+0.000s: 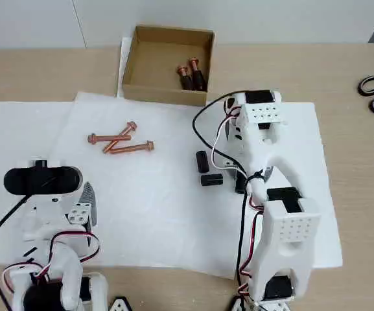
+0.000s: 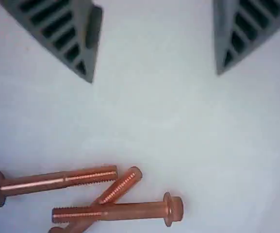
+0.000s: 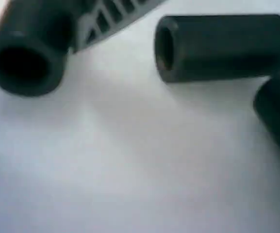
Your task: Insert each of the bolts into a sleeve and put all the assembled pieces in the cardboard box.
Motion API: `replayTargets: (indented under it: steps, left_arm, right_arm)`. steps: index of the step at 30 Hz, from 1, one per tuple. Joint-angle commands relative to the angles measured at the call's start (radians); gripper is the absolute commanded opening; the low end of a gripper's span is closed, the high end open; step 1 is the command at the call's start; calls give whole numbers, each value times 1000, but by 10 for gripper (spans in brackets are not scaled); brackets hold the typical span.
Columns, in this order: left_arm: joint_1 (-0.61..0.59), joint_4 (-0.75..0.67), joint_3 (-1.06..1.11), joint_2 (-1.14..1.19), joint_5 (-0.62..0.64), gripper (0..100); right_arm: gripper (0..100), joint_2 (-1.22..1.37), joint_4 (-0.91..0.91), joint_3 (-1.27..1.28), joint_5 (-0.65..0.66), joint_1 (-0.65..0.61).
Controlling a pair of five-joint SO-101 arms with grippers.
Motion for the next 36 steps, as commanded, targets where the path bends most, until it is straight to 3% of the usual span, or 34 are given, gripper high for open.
replayTargets:
  steps: [1, 7, 15, 30, 36]
  left_arm:
    - [3, -20, -2, 0, -2, 156]
    - [3, -20, -2, 0, -2, 156]
    - [3, -20, -2, 0, -2, 156]
    - [2, -20, -2, 0, -2, 156]
    - [-2, -20, -2, 0, -2, 156]
  right_arm:
    - [216, -12, 12, 5, -11, 1]
    - [209, -10, 4, 8, -11, 1]
    - [17, -8, -18, 8, 8, 2]
    - [2, -31, -2, -3, 46, 7]
    - [3, -206, 25, -41, 46, 13]
